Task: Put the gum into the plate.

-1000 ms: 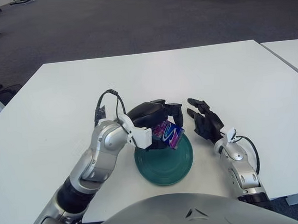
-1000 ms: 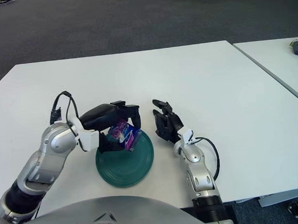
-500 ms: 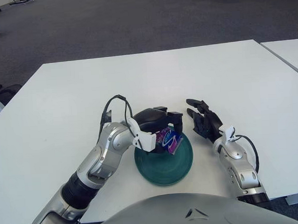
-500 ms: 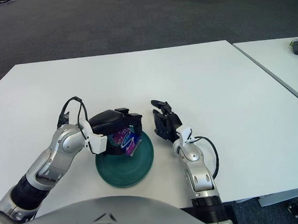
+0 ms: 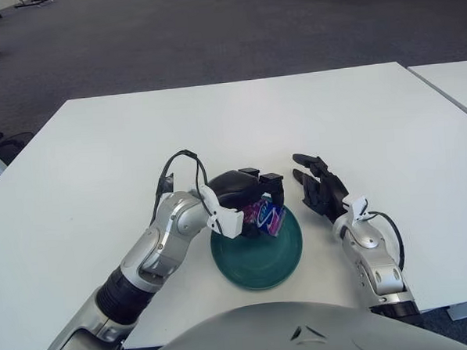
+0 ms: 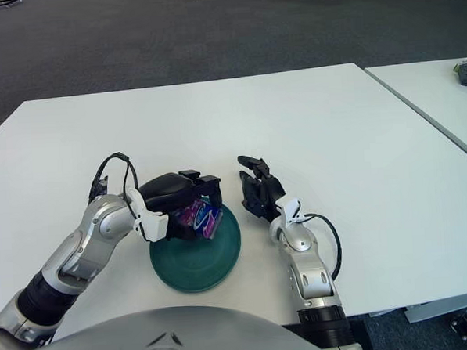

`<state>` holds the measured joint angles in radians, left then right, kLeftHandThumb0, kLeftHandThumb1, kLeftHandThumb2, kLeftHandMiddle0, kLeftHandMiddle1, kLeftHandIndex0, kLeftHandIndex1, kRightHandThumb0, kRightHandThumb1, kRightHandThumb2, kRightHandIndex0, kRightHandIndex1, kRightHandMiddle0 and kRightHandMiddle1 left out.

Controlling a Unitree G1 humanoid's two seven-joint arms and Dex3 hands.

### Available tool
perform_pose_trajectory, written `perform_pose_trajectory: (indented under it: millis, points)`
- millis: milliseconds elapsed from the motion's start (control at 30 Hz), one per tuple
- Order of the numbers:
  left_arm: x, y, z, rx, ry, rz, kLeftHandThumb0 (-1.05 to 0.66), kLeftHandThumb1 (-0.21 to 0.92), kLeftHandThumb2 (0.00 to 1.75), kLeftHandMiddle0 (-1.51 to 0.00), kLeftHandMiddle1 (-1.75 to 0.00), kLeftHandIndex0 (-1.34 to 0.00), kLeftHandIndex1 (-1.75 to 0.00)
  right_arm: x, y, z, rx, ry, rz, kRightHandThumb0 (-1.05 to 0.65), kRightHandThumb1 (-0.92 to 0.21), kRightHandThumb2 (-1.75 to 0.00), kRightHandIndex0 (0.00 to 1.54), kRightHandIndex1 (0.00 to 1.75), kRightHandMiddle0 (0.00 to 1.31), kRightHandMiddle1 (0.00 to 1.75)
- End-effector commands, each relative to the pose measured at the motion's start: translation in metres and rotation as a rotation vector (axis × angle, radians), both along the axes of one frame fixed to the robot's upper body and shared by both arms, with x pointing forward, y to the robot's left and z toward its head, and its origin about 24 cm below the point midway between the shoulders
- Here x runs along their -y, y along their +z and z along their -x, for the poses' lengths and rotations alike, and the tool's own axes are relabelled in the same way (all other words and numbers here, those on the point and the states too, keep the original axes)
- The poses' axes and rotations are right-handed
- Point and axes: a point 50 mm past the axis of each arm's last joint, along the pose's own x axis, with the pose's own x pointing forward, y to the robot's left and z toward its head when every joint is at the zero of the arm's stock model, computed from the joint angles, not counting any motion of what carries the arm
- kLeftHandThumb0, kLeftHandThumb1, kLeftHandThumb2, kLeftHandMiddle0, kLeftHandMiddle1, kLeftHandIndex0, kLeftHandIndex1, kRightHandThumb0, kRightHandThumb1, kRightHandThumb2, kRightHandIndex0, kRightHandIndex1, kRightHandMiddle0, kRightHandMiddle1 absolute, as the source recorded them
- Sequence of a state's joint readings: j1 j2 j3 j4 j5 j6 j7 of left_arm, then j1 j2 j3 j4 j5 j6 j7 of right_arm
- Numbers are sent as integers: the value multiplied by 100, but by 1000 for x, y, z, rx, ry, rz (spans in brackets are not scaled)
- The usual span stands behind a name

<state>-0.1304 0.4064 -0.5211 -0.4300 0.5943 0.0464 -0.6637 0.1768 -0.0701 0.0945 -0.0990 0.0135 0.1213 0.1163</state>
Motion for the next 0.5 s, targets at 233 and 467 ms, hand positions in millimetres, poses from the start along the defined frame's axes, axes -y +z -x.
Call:
perform_pose_trajectory:
  millis: [233,467]
  points:
    - [-7,-2,-2,1,-29,-59,-90,92,40,-30,-96,-2,-119,3,-14,2,-58,-52,4,-67,-92,-84,26,1,0,61]
    - [-13,-1,-1,-50,-81,-189,-103,92,52,-26,-50,0,-103,3,-16,1,-62,-50,-21,-74,-92,-85,30,2,0,62]
